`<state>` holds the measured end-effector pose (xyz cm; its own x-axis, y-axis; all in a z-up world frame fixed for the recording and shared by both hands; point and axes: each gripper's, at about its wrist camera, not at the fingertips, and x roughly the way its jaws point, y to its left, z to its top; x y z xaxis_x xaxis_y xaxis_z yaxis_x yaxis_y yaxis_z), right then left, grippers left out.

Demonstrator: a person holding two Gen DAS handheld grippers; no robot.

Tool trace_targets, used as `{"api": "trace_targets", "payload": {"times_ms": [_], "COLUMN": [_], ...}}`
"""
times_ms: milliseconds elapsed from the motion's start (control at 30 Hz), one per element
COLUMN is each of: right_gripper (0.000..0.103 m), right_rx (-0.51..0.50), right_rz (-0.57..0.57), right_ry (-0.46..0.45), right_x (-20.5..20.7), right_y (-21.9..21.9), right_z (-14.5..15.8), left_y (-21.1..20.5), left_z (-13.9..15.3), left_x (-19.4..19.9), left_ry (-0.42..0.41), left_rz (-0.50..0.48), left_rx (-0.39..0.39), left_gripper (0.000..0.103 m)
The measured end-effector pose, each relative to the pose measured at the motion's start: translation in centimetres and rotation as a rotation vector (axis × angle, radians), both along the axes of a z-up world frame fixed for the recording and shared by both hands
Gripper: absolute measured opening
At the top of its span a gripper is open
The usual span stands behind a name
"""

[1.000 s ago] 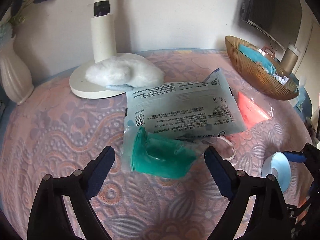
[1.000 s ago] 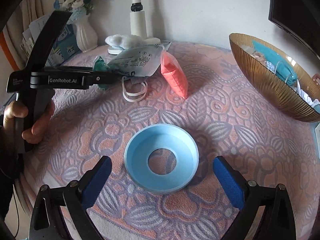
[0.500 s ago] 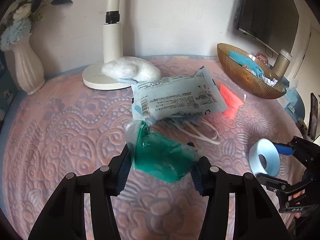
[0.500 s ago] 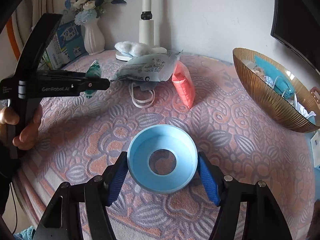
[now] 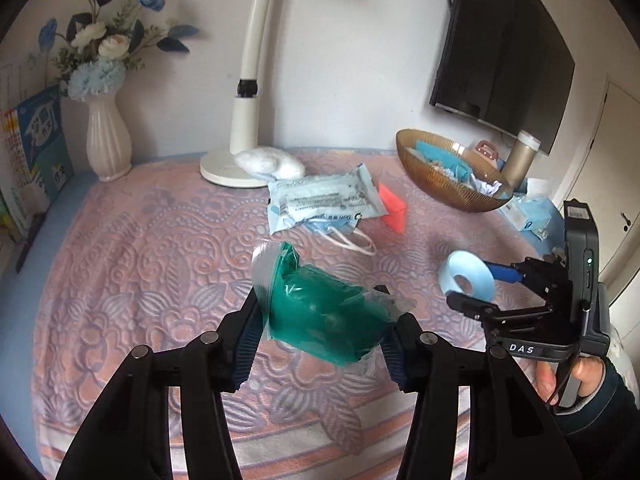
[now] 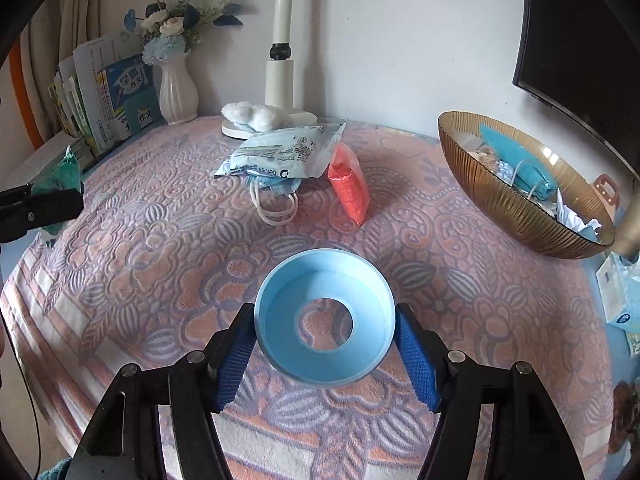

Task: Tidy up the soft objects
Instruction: 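Carry mask pack and tape roll into the amber bowl and open both tools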

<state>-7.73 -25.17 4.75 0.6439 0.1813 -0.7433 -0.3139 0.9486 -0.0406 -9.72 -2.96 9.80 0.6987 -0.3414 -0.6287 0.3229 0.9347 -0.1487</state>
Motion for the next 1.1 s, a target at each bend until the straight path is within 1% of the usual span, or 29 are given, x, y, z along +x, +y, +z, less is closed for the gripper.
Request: {"api": "trace_targets", "payload": {"times_ms": [33,100,233,300,333,400,467,533,600,667,800,933,1100], "right_gripper": [0.067,0.067,0.067,0.067,0.067,0.067,0.067,0.067,0.067,0.067,0.067,0.067,0.067], "right_rx": [0.001,0.017,0.122,0.151,0.153,0.152,0.145,0.137,0.14,0.15,0.213,0.224,0.197], "right_rz": [0.0,0.001,-0.011,-0.031,-0.045,-0.083,-0.131,-0.191,-0.277,-0.372,-0.473,-0.545,-0.58], "right_ry": [-0.002,-0.007,0.024,-0.007,-0.028,-0.076,-0.136,-0.187,-0.219,-0.235,-0.254,-0.224,-0.172], "right_x": [-0.4,-1.5,-2.3,-2.4,-2.3,-2.1,-1.8,-1.2,0.0,1.3,3.5,6.7,10.6], "right_y": [0.1,-0.1,-1.6,-2.8,-3.5,-5.0,-6.7,-8.6,-10.9,-13.3,-17.4,-20.5,-23.0], "right_z": [0.2,0.6,2.5,4.7,5.9,8.8,11.7,14.0,15.8,17.1,18.2,17.2,14.9], "left_y": [-0.1,-0.5,-2.1,-3.0,-3.6,-5.0,-6.7,-9.0,-11.5,-14.4,-20.0,-23.8,-27.4], "left_z": [0.8,2.2,6.2,8.6,10.0,12.5,14.4,15.6,15.8,15.4,13.3,10.2,6.8], "left_x": [-0.6,-1.0,-1.8,-2.1,-2.2,-1.8,-0.5,1.6,3.9,6.5,12.1,16.6,20.2], "left_ry": [-0.022,-0.05,-0.132,-0.198,-0.248,-0.312,-0.337,-0.343,-0.331,-0.292,-0.219,-0.134,-0.049], "left_rz": [-0.01,-0.017,-0.047,-0.06,-0.073,-0.084,-0.107,-0.127,-0.142,-0.17,-0.199,-0.211,-0.23], "left_rx": [-0.02,-0.026,-0.012,-0.014,-0.025,-0.033,-0.049,-0.043,-0.032,-0.024,0.012,0.007,0.013], "left_gripper": [0.05,0.05,0.05,0.05,0.05,0.05,0.05,0.05,0.05,0.05,0.05,0.05,0.05]}}
